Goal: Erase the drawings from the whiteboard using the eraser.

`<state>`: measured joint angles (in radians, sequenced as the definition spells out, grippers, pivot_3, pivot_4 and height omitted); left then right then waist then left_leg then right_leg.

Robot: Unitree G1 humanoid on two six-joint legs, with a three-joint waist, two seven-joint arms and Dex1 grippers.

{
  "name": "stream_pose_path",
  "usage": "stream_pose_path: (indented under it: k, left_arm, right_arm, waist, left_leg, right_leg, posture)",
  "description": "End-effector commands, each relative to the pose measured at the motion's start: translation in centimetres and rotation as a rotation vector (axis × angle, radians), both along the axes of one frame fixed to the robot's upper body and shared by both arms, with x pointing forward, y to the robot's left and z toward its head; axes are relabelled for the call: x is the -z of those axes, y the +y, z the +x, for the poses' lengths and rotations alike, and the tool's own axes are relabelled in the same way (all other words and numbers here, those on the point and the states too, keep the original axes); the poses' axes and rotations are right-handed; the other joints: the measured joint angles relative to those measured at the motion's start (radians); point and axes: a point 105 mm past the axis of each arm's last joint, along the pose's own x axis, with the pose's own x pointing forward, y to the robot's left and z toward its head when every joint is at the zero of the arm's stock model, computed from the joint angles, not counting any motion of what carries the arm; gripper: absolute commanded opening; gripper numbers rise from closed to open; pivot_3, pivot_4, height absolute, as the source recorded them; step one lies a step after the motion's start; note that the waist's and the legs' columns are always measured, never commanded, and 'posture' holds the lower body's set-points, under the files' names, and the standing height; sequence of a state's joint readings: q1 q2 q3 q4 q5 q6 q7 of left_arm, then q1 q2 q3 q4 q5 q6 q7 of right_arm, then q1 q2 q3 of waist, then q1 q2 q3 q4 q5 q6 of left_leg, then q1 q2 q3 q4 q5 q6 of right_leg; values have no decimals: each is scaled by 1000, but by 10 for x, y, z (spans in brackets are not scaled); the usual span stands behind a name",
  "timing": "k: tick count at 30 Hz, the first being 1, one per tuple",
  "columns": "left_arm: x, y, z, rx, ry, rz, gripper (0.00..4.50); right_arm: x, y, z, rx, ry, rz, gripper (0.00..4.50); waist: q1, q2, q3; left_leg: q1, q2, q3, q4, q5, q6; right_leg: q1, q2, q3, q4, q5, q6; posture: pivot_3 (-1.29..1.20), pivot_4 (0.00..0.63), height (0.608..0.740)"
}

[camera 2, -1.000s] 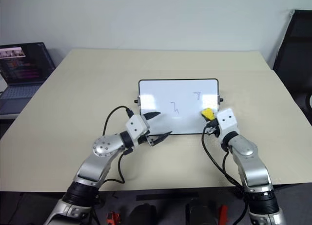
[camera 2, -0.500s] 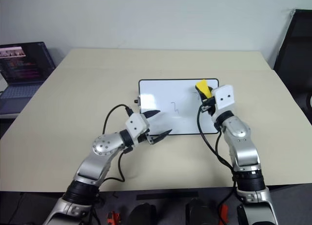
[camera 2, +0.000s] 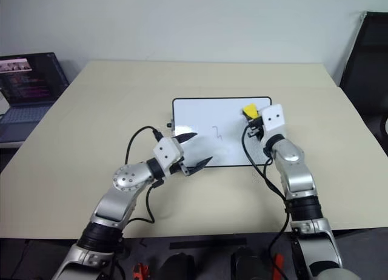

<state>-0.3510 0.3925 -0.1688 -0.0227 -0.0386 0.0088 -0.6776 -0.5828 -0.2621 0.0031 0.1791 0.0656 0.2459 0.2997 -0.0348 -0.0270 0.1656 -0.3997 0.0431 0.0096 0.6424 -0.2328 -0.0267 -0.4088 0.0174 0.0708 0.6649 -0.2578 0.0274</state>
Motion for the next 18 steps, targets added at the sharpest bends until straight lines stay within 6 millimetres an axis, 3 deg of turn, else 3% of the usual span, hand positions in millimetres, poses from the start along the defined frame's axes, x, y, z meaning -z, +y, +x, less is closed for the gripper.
stream_pose_path:
  k: [1,6,13,16,18]
  left_arm:
    - [-12,0,-1,8,-57,-10,4500]
    - [-13,-1,-2,6,-61,-16,4500]
    - [-15,1,-2,-4,-70,-23,4500]
    - [-15,1,-1,-5,-72,-21,4500]
    - [-15,2,-1,-6,-72,-21,4500]
  right_arm:
    - [9,0,5,22,45,-21,1075]
    - [17,5,-3,-1,65,-22,1075]
    - [41,28,-34,-126,125,-32,1075]
    - [39,31,-33,-129,124,-32,1075]
    - [29,23,-19,-86,94,-36,1075]
  waist:
    - [-1,0,0]
    - [-5,0,0]
    - [-12,0,0]
    - [-19,0,0]
    - [-23,0,0]
  left_leg:
    - [0,0,0,0,0,0]
    - [2,1,1,2,0,0]
    - [2,2,0,0,0,0]
    - [2,2,0,1,0,0]
    - [2,1,0,2,0,0]
  right_leg:
    - [0,0,0,0,0,0]
    - [2,0,0,0,1,0]
    - [2,0,0,0,1,0]
    - [2,0,0,0,1,0]
    - [2,0,0,1,1,0]
  posture:
    - [0,150,740]
    - [0,150,740]
    - [0,150,740]
    - [0,150,740]
    - [0,150,740]
